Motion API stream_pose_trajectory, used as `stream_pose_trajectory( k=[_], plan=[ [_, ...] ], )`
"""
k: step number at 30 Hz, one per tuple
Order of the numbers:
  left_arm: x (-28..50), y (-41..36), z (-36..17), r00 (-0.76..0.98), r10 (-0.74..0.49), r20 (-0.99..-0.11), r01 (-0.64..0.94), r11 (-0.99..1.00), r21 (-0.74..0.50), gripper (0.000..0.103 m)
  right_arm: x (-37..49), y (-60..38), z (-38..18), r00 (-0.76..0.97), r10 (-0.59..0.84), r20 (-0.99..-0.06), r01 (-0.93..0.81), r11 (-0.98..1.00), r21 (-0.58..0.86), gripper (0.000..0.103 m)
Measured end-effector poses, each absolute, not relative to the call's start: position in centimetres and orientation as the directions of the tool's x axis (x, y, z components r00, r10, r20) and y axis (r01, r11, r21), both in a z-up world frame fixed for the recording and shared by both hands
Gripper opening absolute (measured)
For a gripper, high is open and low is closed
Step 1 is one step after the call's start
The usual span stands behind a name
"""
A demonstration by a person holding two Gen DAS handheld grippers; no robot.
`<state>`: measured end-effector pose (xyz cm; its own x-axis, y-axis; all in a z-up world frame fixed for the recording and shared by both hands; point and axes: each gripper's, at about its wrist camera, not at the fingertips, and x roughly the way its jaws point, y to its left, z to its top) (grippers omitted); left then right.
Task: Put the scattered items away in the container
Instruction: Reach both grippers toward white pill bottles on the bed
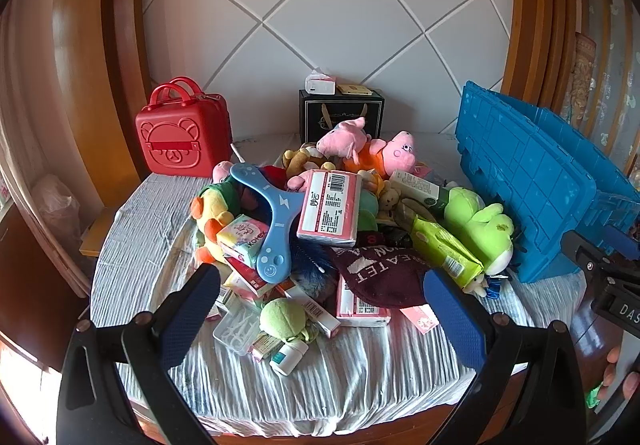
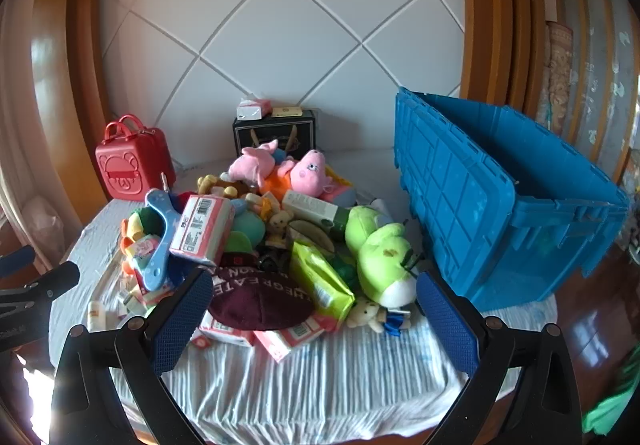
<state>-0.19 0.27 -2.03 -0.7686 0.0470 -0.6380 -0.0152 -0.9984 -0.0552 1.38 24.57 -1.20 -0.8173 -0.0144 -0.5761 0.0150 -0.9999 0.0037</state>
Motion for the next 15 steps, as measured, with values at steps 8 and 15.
stream_pose_trajectory(
  k=[8, 15],
  plan=[
    [-0.8, 0.3, -3.7, -0.74, 0.01, -0.673, 0.029, -0.998, -0.047, 0.103, -0.2, 25.6, -2.6, -0.804, -0.034, -0.594, 0.026, -0.999, 0.022, 0.103],
    [-0.2, -5.6, -6.0, -0.702, -0.16, -0.694, 0.21, -0.978, 0.012, 0.103, -2.9, 24.4, -5.5, -0.778, -0.241, -0.58, 0.18, -0.97, 0.162, 0.103]
  ],
)
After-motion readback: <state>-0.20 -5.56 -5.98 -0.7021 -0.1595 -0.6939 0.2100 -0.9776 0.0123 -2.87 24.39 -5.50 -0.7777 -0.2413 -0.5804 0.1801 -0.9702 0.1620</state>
